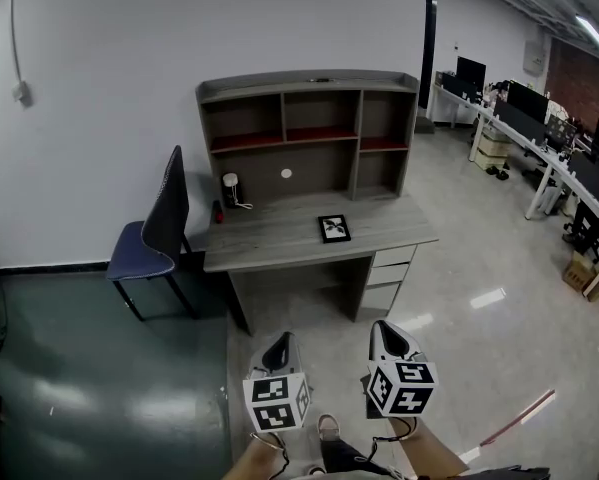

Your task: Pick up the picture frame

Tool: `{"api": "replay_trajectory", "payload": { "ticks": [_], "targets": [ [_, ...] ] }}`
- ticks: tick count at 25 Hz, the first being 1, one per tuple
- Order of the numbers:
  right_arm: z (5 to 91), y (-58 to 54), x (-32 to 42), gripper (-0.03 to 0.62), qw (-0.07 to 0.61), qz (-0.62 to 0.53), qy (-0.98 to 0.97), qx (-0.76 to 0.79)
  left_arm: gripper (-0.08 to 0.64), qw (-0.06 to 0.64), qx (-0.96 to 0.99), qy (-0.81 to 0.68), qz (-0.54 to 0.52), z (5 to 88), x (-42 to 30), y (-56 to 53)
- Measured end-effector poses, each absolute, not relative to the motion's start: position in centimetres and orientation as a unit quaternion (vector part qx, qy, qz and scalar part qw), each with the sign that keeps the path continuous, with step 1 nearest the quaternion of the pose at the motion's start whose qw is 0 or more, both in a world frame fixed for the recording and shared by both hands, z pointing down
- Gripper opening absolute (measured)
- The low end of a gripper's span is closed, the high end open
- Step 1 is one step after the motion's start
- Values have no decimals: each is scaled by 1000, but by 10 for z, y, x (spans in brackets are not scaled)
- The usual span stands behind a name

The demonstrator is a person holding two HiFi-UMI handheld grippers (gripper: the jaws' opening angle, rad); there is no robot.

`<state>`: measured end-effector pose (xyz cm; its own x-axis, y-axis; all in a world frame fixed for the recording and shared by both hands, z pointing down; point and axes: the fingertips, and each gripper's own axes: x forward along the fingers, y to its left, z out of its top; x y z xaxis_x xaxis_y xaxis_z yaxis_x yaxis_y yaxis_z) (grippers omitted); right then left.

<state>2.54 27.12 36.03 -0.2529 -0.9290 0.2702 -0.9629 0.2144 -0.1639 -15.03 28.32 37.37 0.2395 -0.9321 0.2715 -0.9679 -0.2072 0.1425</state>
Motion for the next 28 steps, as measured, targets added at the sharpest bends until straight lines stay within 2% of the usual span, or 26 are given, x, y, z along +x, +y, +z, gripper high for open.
{"api": "replay_trajectory", "payload": {
  "ticks": [28],
  "targets": [
    [360, 47, 47, 32, 44, 160, -789, 592, 9, 126, 768, -624, 79, 370, -125, 66]
  ]
}}
